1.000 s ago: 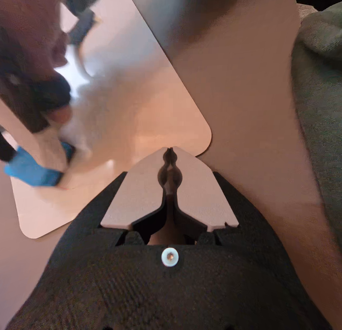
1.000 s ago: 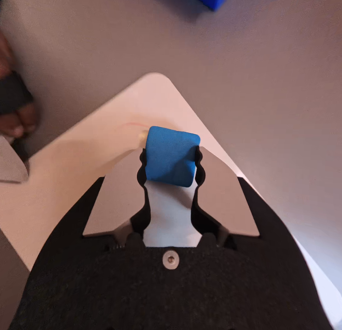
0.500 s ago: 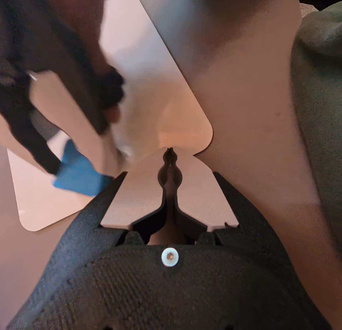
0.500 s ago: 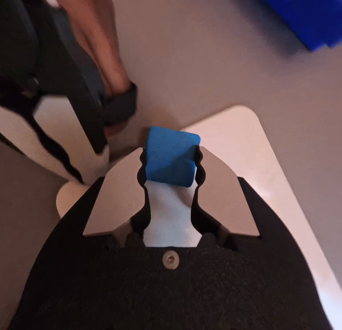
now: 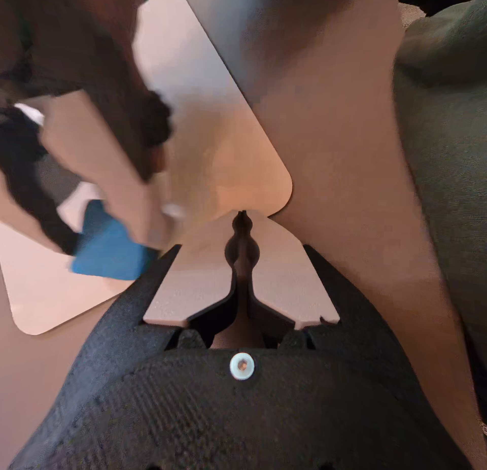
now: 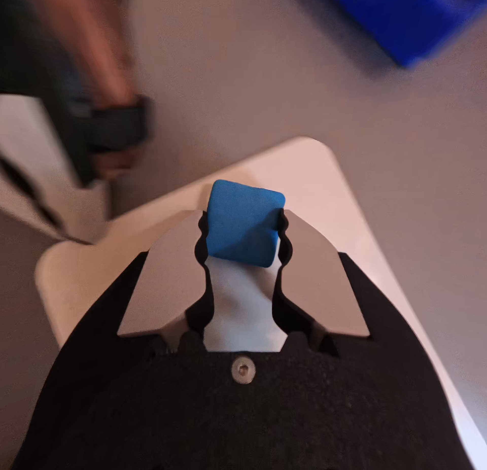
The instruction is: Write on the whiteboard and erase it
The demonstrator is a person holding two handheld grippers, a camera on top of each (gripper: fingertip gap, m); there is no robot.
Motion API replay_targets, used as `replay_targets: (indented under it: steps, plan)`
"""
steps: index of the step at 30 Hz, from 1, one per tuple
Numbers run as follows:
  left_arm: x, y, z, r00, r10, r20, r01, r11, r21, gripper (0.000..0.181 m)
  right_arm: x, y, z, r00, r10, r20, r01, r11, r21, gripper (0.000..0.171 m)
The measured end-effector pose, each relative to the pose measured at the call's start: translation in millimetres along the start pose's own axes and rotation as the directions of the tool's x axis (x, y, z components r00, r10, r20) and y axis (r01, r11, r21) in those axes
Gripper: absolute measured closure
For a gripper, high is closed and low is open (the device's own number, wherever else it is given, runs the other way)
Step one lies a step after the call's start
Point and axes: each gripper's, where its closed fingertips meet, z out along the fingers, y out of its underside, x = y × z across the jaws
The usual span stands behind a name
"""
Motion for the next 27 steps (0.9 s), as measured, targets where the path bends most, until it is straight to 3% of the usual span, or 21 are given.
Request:
replay_targets:
  steps: [5, 8, 11, 14, 20, 27]
  plan:
    - [-0.1, 0.0, -0.1, 1.0, 0.008, 0.03, -0.008, 1.0, -0.013, 0.181, 90.1, 72.8, -59.4, 0.917, 0.236, -0.321, -0.267, 0.962, -0.056, 0.119]
    - [-0.2, -0.2, 0.1, 0.999, 0.013, 0.036, -0.013, 1.0, -0.017, 0.181, 128.9, 142.8, -114.8, 0.776, 0.463, -0.428, -0.496, 0.868, 0.04, 0.119]
    - [-0.3, -0.4, 0.2, 0.999, 0.019, 0.042, -0.018, 1.0, -0.021, 0.181, 144.0, 190.4, -154.0, 0.662, 0.584, -0.469, -0.594, 0.791, 0.146, 0.119]
    - [-0.3, -0.5, 0.3, 0.999, 0.015, 0.042, -0.014, 1.0, -0.018, 0.181, 144.2, 197.5, -160.1, 0.632, 0.607, -0.483, -0.603, 0.776, 0.185, 0.119]
    - [-0.6, -0.2, -0.2, 1.0, -0.027, 0.015, 0.027, 1.0, 0.006, 0.181, 148.1, 178.1, -145.2, 0.674, 0.555, -0.487, -0.566, 0.812, 0.142, 0.118]
    - [2.2, -1.5, 0.5, 1.0, -0.015, 0.012, 0.015, 1.0, 0.0, 0.181, 224.3, 182.7, -144.6, 0.561, 0.63, -0.537, -0.637, 0.743, 0.207, 0.118]
